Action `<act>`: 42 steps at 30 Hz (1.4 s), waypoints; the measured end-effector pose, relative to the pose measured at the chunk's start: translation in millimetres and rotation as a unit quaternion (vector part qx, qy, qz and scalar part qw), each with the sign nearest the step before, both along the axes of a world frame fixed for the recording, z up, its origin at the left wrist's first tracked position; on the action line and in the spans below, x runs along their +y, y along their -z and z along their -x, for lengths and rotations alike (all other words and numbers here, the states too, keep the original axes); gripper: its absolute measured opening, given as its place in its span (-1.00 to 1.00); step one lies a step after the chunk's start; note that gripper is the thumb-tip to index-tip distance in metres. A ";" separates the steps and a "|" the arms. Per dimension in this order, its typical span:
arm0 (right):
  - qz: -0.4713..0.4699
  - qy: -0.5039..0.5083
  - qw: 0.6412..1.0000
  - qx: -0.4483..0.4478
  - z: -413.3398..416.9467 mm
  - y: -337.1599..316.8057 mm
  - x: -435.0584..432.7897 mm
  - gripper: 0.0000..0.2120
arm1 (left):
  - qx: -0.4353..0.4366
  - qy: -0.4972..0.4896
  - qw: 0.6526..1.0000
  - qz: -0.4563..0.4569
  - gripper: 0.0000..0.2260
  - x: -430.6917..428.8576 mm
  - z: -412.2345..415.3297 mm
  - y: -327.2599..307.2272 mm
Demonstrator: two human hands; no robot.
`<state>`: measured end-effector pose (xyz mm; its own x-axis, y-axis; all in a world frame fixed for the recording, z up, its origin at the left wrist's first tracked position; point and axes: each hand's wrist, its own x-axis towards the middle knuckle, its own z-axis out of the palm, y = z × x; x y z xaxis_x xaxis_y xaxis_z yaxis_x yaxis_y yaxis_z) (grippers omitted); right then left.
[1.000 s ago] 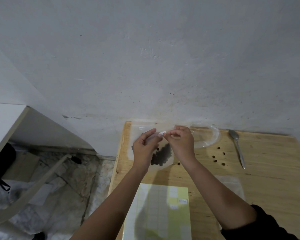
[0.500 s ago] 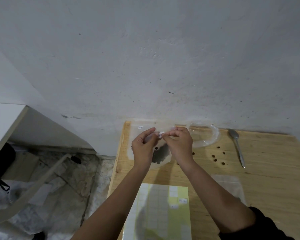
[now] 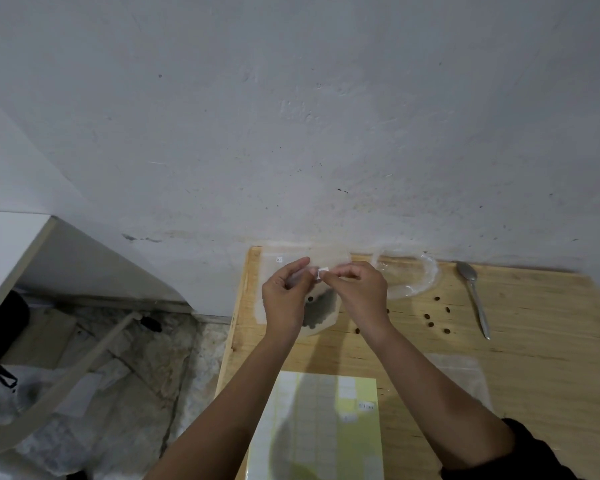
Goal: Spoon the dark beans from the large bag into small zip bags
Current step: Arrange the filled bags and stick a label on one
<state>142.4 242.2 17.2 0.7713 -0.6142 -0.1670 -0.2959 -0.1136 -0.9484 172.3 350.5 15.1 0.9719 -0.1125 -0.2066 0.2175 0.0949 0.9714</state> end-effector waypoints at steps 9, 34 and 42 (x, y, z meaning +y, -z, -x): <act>-0.032 -0.036 0.999 -0.016 -0.1 -8.0 -1.7 -0.87 | -0.008 0.065 0.998 0.000 -0.77 14.9 -11.6 -0.4; -0.095 -0.025 0.995 0.024 -11.6 25.9 12.1 -0.74 | 0.052 0.096 0.994 -0.003 -0.44 48.8 -52.8 38.3; 0.083 -0.078 0.992 0.063 -42.3 57.2 23.6 -0.67 | 0.020 0.084 0.989 -0.118 -0.61 58.7 -58.3 74.9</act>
